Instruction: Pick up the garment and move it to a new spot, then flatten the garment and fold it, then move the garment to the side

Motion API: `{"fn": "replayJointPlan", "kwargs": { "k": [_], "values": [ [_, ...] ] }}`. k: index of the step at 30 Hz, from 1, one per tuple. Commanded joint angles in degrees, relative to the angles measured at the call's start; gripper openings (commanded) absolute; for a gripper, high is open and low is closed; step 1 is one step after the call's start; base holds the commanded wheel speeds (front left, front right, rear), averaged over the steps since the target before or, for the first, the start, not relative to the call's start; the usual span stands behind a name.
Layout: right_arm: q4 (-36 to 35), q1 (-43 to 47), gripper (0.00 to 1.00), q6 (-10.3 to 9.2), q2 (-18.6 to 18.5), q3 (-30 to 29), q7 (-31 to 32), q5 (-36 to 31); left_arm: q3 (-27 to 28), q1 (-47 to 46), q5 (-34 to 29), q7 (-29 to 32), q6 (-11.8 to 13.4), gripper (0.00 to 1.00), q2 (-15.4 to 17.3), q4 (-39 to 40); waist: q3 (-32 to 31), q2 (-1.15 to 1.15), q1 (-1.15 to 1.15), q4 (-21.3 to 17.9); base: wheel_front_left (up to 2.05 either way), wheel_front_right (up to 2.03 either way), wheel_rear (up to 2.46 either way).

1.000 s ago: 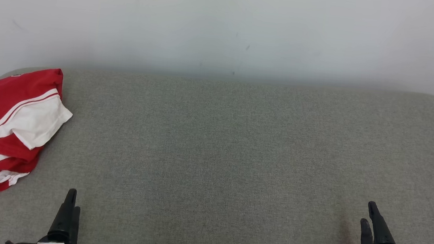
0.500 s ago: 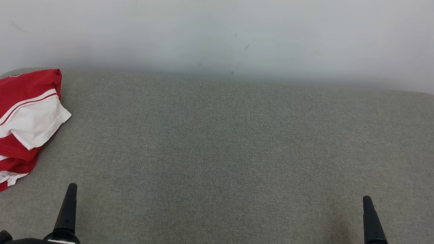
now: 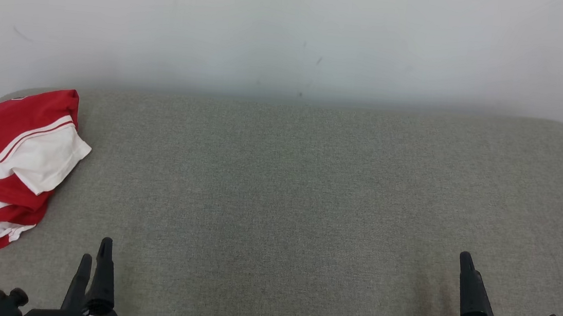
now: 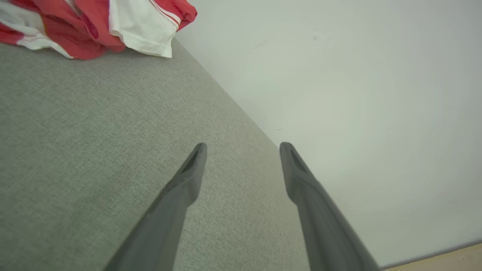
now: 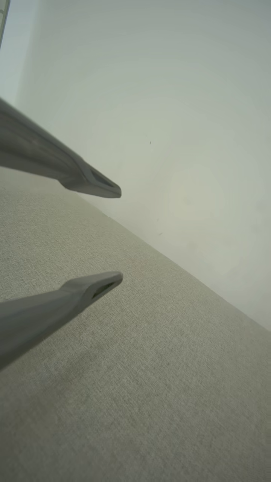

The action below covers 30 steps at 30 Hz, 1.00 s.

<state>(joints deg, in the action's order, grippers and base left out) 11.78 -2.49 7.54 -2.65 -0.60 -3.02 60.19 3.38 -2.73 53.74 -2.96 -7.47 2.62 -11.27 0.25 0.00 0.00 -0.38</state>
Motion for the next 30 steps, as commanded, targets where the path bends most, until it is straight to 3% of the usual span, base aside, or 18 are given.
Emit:
{"fn": "replayJointPlan", "kwargs": {
  "k": [1, 30],
  "values": [
    [-1.0, -0.5, 1.0, -0.03, -0.2, 0.3, -0.5, -1.8, -0.3, -0.4, -2.3, -0.5, 0.2, 1.0, 0.4, 1.0, 0.0, 0.0, 0.0, 0.0, 0.0, 0.0, 0.0],
    [-1.5, 0.4, 1.0, -0.05, -0.3, 2.8, -5.4, -22.1, -2.2, 0.7, -23.3, -5.5, 0.1, 1.0, 2.0, 2.5, 0.0, 0.0, 0.0, -0.2, 0.0, 0.0, 0.0]
  ]
}}
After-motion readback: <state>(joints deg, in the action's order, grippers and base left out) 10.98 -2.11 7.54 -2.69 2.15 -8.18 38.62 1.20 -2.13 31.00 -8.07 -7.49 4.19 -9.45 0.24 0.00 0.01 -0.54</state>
